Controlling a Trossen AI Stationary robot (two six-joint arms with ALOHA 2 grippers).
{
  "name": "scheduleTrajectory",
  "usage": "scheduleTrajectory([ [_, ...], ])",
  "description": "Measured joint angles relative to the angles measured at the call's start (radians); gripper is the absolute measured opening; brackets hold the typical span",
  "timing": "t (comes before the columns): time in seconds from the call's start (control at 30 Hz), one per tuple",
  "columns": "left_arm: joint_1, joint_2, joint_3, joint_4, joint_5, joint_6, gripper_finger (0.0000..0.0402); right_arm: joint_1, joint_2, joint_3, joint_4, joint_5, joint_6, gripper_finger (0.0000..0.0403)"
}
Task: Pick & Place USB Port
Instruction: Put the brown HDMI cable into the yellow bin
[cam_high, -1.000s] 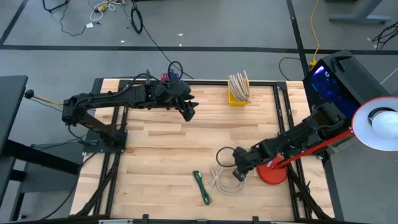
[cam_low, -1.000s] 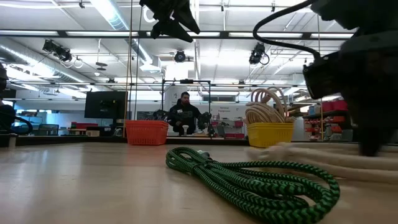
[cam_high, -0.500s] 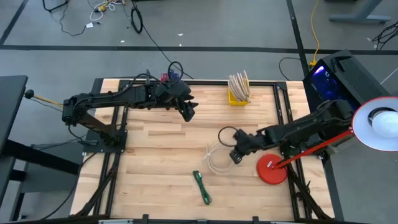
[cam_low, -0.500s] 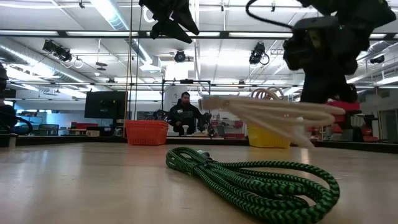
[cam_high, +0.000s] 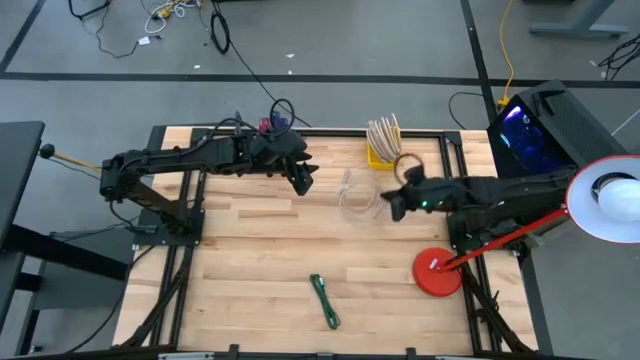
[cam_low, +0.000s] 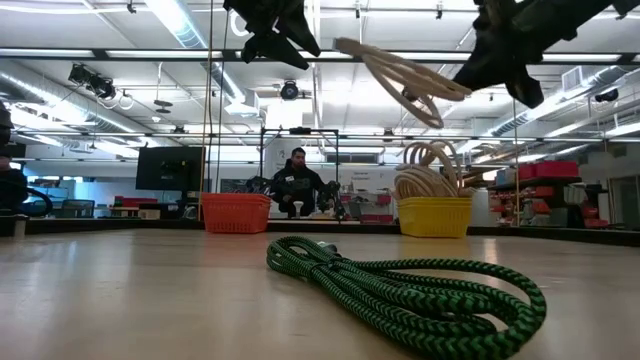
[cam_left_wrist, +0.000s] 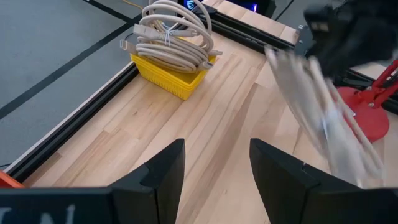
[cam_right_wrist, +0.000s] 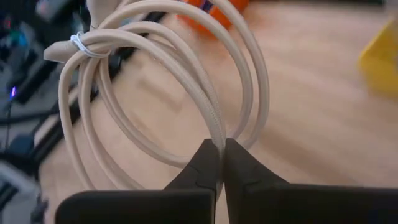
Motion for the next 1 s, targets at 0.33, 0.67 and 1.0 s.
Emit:
scheduleTrajectory([
  [0.33, 0.0, 0.0, 0.0, 0.003, 0.0, -0.003, 0.0186, -0.152, -0.138, 0.0, 0.014, 0.122, -0.11, 0.0001],
  [0.67, 0.0, 0.0, 0.0, 0.011, 0.0, -0.015, 0.0186, -0.384, -0.174, 0.003, 0.114, 0.106, -0.162, 0.0001],
  [1.0, 0.0, 0.0, 0.0, 0.014, 0.0, -0.03, 0.0186, -0.663, -0.168, 0.002, 0.173, -0.06, -0.133, 0.0001],
])
